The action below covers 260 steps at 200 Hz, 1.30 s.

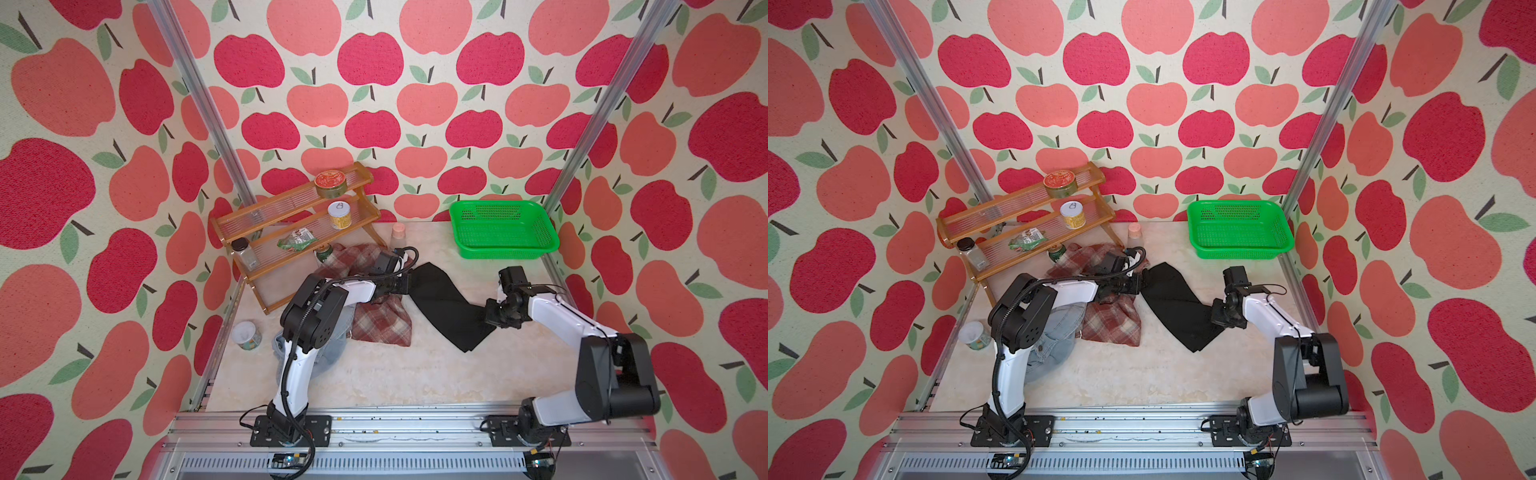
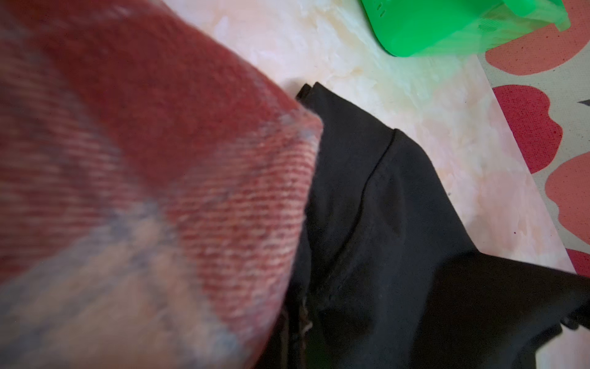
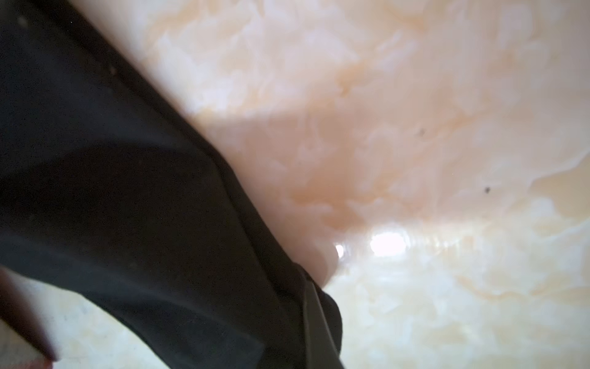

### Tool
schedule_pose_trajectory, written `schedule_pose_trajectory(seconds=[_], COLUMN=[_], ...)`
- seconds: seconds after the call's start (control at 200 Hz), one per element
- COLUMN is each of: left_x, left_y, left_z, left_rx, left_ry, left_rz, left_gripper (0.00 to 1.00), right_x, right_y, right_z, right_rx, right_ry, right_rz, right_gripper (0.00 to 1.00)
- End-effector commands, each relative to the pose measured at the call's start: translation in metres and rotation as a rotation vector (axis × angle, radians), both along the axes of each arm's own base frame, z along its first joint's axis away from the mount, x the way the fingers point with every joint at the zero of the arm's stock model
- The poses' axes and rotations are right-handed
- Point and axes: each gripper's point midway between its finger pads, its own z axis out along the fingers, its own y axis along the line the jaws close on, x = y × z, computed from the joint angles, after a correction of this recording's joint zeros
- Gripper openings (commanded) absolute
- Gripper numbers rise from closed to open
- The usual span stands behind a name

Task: Roll up the skirts
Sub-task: Adjust the skirt at the center of the board.

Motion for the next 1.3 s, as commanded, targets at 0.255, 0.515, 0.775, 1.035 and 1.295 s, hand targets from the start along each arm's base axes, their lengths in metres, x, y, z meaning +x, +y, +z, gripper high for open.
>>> schedule_pose_trajectory(seconds=[0.255, 0.515, 0.775, 1.035, 1.295], left_x=[-0.038, -0.057, -0.136, -0.194, -0.217], left_y=[-0.037, -0.045, -0.088, -0.131, -0.165], left_z=[0.047, 0.161, 0.156, 0.084, 0.046], left_rx=[0.062, 0.077, 0.209, 0.400, 0.476], left_ry=[-0.366, -0.795, -1.059, -1.185, -1.233], left_rz=[-0.149, -0.297, -0.643, -0.953, -1.111], left_gripper=[0.40, 0.47, 0.48, 0.53, 0.53], right_x=[0.047, 0.040, 0.023, 0.026, 0.023], right_y=[-0.004, -0.014, -0.038, -0.060, -0.067], right_z=[0.015, 0.042, 0.063, 0.082, 0.085], right_rx=[0.028, 0.048, 0.116, 0.245, 0.290], right_ry=[0.009, -0.063, -0.152, -0.242, -0.264], right_rz=[0.054, -0.006, -0.128, -0.264, -0.302], right_gripper=[0.51, 0.80, 0.83, 0.82, 0.81])
